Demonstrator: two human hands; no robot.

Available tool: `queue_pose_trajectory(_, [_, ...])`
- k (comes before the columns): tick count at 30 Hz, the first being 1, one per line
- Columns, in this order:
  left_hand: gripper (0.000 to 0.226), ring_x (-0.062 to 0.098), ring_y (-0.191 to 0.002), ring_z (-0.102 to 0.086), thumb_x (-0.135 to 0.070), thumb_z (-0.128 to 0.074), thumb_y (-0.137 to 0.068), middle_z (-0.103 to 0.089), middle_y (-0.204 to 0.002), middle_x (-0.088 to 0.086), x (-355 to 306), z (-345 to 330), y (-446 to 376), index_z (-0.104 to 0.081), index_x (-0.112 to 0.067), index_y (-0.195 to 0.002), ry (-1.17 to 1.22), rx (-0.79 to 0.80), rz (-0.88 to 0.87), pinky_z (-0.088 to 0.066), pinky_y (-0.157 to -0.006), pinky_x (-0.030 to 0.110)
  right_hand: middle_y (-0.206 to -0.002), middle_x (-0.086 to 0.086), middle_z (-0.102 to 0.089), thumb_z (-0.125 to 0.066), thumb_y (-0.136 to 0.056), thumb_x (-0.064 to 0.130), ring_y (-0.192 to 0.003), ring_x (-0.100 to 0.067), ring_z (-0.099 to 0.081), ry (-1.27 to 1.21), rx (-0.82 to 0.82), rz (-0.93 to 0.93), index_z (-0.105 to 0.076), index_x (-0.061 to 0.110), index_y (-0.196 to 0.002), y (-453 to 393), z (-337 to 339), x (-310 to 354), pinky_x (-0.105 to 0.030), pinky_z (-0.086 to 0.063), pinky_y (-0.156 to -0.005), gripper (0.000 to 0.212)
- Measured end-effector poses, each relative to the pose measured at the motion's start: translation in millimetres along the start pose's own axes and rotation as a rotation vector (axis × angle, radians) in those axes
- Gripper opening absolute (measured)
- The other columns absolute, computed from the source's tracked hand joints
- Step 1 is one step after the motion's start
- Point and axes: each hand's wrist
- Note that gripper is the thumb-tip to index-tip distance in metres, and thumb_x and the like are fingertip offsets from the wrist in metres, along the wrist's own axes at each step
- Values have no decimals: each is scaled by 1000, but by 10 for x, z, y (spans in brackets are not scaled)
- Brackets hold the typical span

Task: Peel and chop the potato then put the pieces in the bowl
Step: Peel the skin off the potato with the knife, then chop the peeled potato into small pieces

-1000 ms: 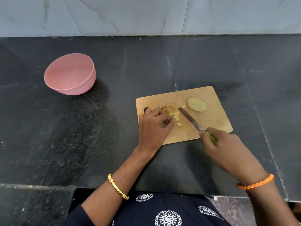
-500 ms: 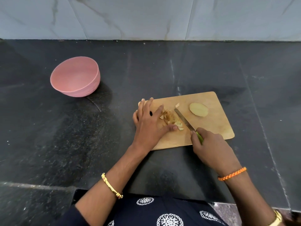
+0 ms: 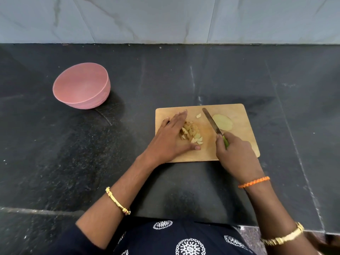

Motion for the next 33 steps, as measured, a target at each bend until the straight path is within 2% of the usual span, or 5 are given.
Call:
queue_pose_trajectory(6, [93,11,-138,-23,-52,-68,-76,-30,-150,-6,-141,-167,20,-12,-30,-148,278,-140,75,-24,-113,31,-71,-10,-55,-35,-97,37,-71,-33,-55,91,47,37,-52,13,-86,-8,-97,43,-34,-43,-60,32])
queue_pose_trajectory(13, [46,-2,-128,-40,-39,-38,-99,-41,-145,-6,-150,-107,-145,-37,-22,-141,651,-397,163,-36,-108,23,-65,-6,-55,-33,-98,40,-65,-25,-59,112,50,36,-52,15,-87,75,-22,-20,-39,-53,-64,33])
queue_pose_trajectory(23, [57,17,-131,-35,-48,-57,-78,-50,-134,-1,-378,-169,-362,-52,-21,-128,-30,-275,-114,-26,-111,38,-63,-12,-51,-40,-94,36,-64,-33,-50,-174,-237,-48,-41,11,-67,-79,180,-218,-35,-38,-56,37])
queue_pose_trajectory(29, [102,17,-141,-14,-85,-47,-57,-25,-151,-3,-168,-180,-194,-27,-30,-142,-189,-304,89,-7,-114,44,-66,-9,-51,-48,-92,33,-67,-34,-50,-140,-389,-149,-42,6,-75,-342,226,-480,-38,-42,-61,32])
queue_pose_trajectory(33, [101,12,-140,-15,-84,-54,-57,-26,-150,-6,-80,-238,-154,-28,-31,-140,-179,-254,44,-6,-113,37,-87,-18,-55,-51,-90,28,-74,-32,-46,-79,-369,-191,-43,7,-80,-437,212,-548,-36,-36,-69,24])
Point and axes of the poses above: each hand's wrist, its own y-axis away from the middle knuckle, its own z-axis out of the back of the hand, x = y × z
